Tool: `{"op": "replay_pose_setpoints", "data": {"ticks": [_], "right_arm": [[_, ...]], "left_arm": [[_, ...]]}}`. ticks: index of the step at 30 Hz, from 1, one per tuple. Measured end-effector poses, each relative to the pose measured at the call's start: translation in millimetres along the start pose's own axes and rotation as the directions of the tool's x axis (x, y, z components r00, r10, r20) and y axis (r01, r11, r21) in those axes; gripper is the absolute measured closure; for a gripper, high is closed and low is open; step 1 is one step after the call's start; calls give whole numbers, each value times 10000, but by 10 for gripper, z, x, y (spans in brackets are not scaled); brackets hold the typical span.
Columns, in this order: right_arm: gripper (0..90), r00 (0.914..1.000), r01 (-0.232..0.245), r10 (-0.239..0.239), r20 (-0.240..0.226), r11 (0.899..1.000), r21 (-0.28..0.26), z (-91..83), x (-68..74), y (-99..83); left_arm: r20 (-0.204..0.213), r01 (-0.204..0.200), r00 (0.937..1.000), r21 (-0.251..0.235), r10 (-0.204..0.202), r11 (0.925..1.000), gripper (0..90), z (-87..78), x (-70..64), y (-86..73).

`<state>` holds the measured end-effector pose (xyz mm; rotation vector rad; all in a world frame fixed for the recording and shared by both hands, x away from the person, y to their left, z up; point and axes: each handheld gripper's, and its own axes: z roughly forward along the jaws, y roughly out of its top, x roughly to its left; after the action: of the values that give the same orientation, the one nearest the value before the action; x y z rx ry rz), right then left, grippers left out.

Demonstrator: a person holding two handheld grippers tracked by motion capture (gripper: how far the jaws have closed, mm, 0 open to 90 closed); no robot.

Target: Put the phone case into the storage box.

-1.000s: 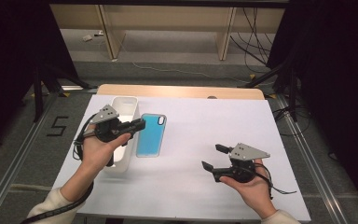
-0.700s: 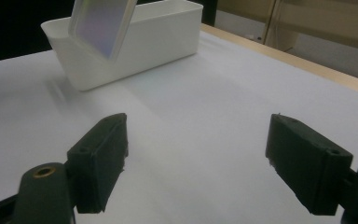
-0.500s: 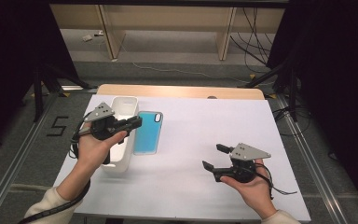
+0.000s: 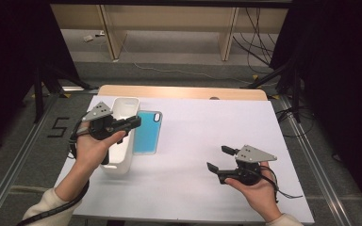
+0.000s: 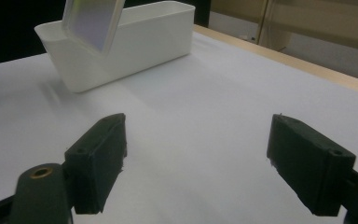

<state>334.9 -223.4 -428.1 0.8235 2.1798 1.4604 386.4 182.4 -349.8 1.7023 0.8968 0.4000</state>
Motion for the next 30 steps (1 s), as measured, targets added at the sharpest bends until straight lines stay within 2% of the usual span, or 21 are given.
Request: {"op": "replay_pose_setpoints", "data": {"ticks": [1,3,8,9,10,20,23,24,26,30], "right_arm": [[211,9999,-151,151,-16,9992,366,-29,9,6],[210,10000,10,-12,94,9998,194,-26,2,1],[210,9999,-99,99,-39,10000,7,-17,2,-13],[209,9999,-161,162,-30,9998,145,-29,6,-12],[209,10000,-82,82,49,10000,16,-24,0,-15],[206,9999,-102,102,88,9999,19,-28,-7,-28],[206,9997,-231,230,92,9996,186,-46,0,-26],[206,9999,-114,113,123,9999,73,-43,-12,-28],[206,9996,-150,145,235,9997,217,-60,-10,-27],[206,9998,-143,142,125,9999,85,-49,-13,-34]], "left_arm": [[-16,-5,10000,17,5,10000,825,-4,4,2],[-41,-2,10000,-2,2,10000,825,-13,13,8],[-163,-70,9998,-46,69,10000,825,-33,30,17],[-159,-63,9999,-38,63,10000,825,-36,35,18],[-156,-53,9999,-46,52,10000,825,-39,41,19],[-260,-94,9996,-147,90,9998,825,-90,96,49],[-291,-95,9995,-218,88,9997,825,-115,122,65],[-324,-73,9995,-240,65,9997,825,-125,132,70],[-328,-51,9995,-307,41,9995,825,-145,158,81],[-392,-28,9992,-372,14,9993,825,-174,192,95]]}}
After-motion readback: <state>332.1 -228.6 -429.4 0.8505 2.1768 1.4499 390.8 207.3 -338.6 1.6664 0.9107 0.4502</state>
